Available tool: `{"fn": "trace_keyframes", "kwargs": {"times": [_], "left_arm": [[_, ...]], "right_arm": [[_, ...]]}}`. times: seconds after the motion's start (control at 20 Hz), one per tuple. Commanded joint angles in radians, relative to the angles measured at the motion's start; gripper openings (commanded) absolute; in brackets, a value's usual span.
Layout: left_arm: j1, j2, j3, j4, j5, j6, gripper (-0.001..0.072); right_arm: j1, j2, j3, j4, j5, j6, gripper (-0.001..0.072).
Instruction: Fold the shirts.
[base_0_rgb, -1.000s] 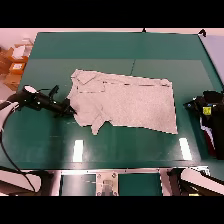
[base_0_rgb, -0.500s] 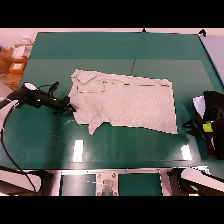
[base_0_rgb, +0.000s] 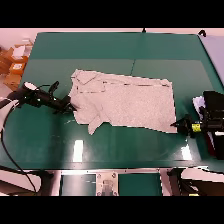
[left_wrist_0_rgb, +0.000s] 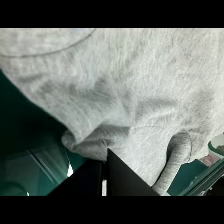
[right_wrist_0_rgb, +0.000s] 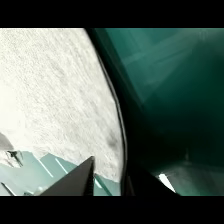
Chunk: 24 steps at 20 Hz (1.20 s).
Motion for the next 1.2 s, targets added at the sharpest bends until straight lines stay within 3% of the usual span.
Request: {"fn": "trace_keyframes", "kwargs": {"times": [0.0,0.05,0.2,0.35,0.55,0.7,0.9,1.0,1.15], "left_arm": [[0.000,0.000,0.004,-0.032,-0.003,0.009,0.0022],[0.000,0.000,0.018,-0.066,-0.026,0.055,0.0022],[0.000,0.051,0.134,-0.107,-0.167,0.086,0.0020],[0.000,0.267,0.286,-0.109,-0.161,0.068,0.0020],[0.000,0.590,0.560,-0.109,-0.058,0.071,0.0021],[0.000,0.786,0.738,-0.082,0.085,0.079,0.0021],[0.000,0.953,0.837,0.006,0.197,0.072,0.0022],[0.000,0.981,0.837,0.140,0.178,-0.007,0.0021],[0.000,0.939,0.774,0.347,0.037,-0.142,0.0021]], "right_arm": [[0.006,-0.018,-0.002,0.044,-0.016,-0.056,0.0150],[0.010,-0.018,-0.001,0.083,0.005,-0.082,0.0009],[0.018,-0.006,0.070,0.251,0.148,-0.129,0.0012],[0.028,0.122,0.257,0.455,0.280,-0.128,0.0012],[0.016,0.402,0.597,0.696,0.209,-0.069,0.0012],[-0.018,0.587,0.834,0.706,0.052,-0.041,0.0012],[-0.092,0.758,0.970,0.652,-0.161,-0.010,0.0012],[-0.093,0.789,0.969,0.557,-0.172,0.036,0.0013],[-0.064,0.779,0.860,0.530,-0.152,0.032,0.0013]]}}
